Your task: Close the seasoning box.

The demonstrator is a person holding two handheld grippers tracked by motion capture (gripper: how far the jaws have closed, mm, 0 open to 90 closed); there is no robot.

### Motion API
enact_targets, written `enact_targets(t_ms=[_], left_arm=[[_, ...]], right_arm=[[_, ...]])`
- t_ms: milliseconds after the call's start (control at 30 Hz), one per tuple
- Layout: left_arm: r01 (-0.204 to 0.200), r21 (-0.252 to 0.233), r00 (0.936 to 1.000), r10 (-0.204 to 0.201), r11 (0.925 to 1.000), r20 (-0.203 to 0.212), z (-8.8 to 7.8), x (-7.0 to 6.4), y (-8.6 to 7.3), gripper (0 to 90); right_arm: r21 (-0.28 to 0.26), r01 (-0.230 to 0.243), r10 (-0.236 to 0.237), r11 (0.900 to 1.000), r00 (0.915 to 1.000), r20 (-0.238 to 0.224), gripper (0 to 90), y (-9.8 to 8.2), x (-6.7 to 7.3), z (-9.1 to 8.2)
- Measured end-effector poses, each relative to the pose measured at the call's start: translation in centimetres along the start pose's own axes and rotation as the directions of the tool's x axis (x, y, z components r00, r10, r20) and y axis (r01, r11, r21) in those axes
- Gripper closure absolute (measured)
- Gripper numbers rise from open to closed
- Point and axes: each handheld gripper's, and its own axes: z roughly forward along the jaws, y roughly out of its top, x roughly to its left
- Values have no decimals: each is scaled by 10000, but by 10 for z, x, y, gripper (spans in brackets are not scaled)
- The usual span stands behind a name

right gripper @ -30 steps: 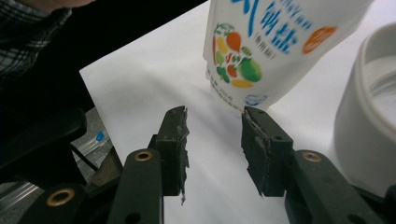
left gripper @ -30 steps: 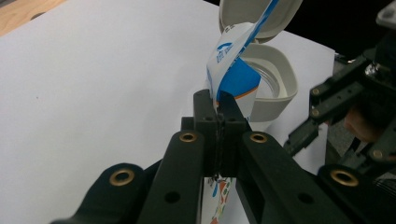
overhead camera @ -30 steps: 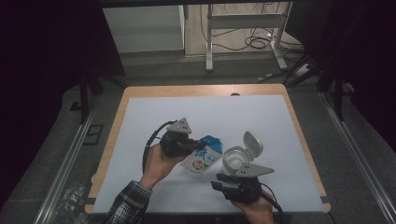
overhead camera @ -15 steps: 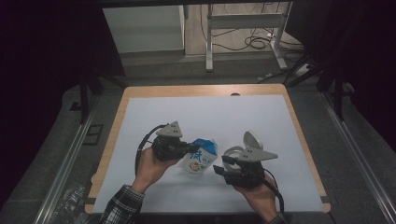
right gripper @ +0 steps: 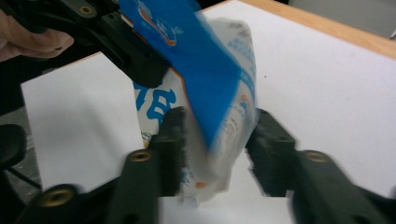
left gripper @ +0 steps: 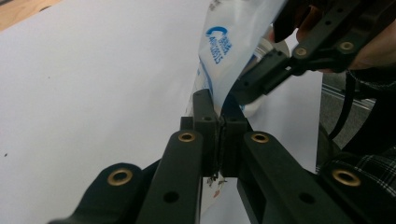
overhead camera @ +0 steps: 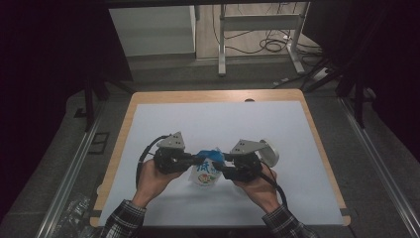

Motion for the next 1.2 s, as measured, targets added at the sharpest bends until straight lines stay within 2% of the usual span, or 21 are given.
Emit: enact_targets(t_ms=[33,100,133,200,300,467,500,667,733,767,800,833,867,900,933,967,1000,1033,1067,1100,1200], left_arm=[[0,0,10000,0,10000,0,0,0,0,885],[23,28,10000,-23,10000,-63,-1,0,-2,884],[81,-28,10000,-81,10000,-42,-3,1,-4,883],[117,-36,9999,-117,9999,-36,-4,1,-5,877],[244,-90,9997,-245,9997,-57,-5,2,-9,856],[412,-123,9983,-416,9991,-419,-7,2,-18,691],[412,-153,9975,-420,9990,-561,-7,2,-20,691],[551,-232,9881,-579,9982,-1423,-10,5,-32,485],[742,-303,9747,-789,9968,-2091,-12,8,-41,352],[742,-303,9747,-789,9968,-2091,-12,8,-41,309],[955,-271,9655,-992,9951,-2408,-12,12,-49,269],[955,-271,9655,-992,9951,-2408,-12,12,-49,247],[1203,-277,9544,-1233,9924,-2720,-12,14,-57,223],[1318,-218,9484,-1325,9910,-2880,-12,14,-61,197],[1318,-218,9484,-1325,9910,-2880,-12,14,-61,180],[1439,-221,9426,-1438,9893,-3015,-13,15,-65,180],[1783,-154,9269,-1732,9838,-3330,-13,17,-73,144],[1783,-154,9269,-1732,9838,-3330,-13,17,-73,94],[2028,16,9115,-1882,9792,-3658,-13,18,-82,79],[2028,16,9115,-1882,9792,-3658,-13,18,-82,79],[2419,113,8936,-2182,9702,-3923,-10,17,-99,64]], right_arm=[[0,0,0,10000,10000,0,658,0,0,0],[-61,98,-96,9999,9997,219,774,0,1,1],[-159,-123,123,9998,9999,39,848,0,-2,1],[-219,-383,379,9990,9991,-211,889,-1,-4,2],[-239,-402,397,9989,9990,-215,896,0,-2,2],[-251,-124,121,9996,9998,-134,899,6,8,7],[-235,-2,1,9997,10000,-31,899,8,11,8],[-274,97,-87,9996,9994,337,899,21,13,15],[-369,-149,163,9992,9991,384,899,28,11,20],[-369,-149,163,9992,9991,384,899,28,11,20],[-473,-304,319,9984,9990,314,899,32,10,24],[-473,-304,319,9984,9990,314,899,32,10,24],[-537,-379,399,9978,9986,358,899,37,10,29],[-551,-428,447,9976,9984,340,899,38,11,33],[-528,-444,463,9976,9983,346,899,40,11,36],[-528,-444,463,9976,9983,346,899,40,11,36],[-555,-548,570,9970,9976,389,899,43,11,43],[-555,-548,570,9970,9976,389,899,43,11,43],[-596,-670,695,9960,9968,399,899,45,9,49],[-596,-670,695,9960,9968,399,899,45,9,49],[-618,-987,1014,9932,9940,416,899,49,4,61]])
